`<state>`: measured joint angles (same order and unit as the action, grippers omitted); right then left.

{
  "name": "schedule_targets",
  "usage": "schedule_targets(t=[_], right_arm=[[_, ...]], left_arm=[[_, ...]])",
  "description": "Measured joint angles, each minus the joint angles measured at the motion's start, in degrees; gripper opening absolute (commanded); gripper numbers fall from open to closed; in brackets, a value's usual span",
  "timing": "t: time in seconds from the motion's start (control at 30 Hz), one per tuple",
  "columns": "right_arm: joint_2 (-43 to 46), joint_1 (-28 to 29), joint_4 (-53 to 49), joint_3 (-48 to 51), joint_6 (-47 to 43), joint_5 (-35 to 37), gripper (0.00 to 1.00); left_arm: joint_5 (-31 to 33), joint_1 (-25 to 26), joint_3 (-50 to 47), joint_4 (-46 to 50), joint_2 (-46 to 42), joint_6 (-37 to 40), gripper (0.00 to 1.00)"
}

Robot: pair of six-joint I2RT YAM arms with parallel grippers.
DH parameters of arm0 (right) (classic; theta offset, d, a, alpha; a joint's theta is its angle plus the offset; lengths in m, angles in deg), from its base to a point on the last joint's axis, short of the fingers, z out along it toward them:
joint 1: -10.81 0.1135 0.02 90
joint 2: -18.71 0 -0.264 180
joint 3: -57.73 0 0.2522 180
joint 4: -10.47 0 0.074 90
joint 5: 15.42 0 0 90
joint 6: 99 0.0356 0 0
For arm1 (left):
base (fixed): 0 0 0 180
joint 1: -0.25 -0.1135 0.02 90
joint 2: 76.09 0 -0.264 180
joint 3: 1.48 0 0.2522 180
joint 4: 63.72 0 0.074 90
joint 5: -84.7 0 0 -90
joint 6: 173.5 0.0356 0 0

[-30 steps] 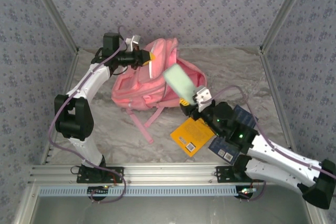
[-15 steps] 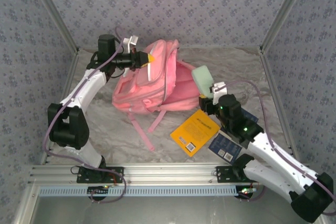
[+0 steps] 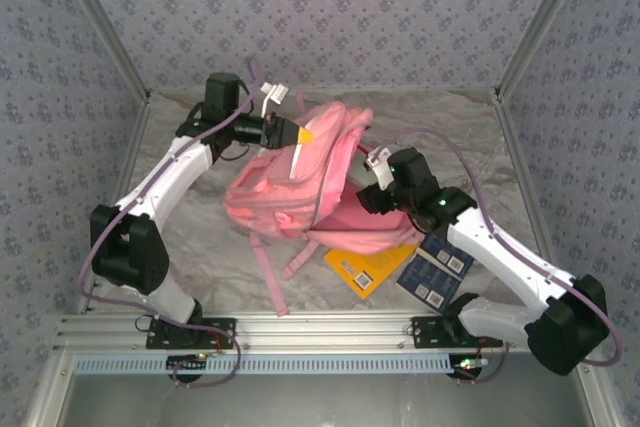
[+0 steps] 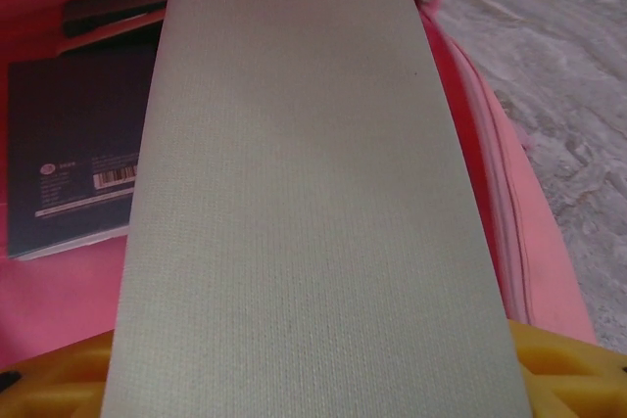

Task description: Pack the student bag

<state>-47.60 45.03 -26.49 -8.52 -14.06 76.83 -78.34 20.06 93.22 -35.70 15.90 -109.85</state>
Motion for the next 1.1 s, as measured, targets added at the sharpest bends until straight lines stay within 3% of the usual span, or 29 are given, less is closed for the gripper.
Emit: schedule_targets(t=[0.2,0.37,0.57,0.8,1.0,1.1], right_arm=[[-6.14,-0.37,0.20,-0.44,-2.99,-1.64,0.30],[-8.24,-0.61,6.32,0.02,-2.16,-1.62,0.31],[-17.53,-0.72,12.85,-3.37,-0.04,0.42,0.38],[-31.89,0.94,15.67,-16.35,2.62,3.32,0.73],[-35.04,3.19,18.21,-18.93,3.54,13.51,0.87],[-33.40,3.06,20.65,-15.45,3.56,19.39,0.89]], left_arm=[[-2.71,0.72,0.00,4.42,0.00,6.32,0.00],[-3.69,0.72,0.00,5.77,0.00,8.92,0.00],[-3.65,0.83,2.25,9.77,0.44,12.94,0.00],[-3.76,0.76,5.73,14.27,3.02,18.27,0.00],[-4.63,0.39,5.97,15.96,3.61,20.57,0.00],[-5.09,0.42,6.03,16.02,3.72,21.00,0.00]])
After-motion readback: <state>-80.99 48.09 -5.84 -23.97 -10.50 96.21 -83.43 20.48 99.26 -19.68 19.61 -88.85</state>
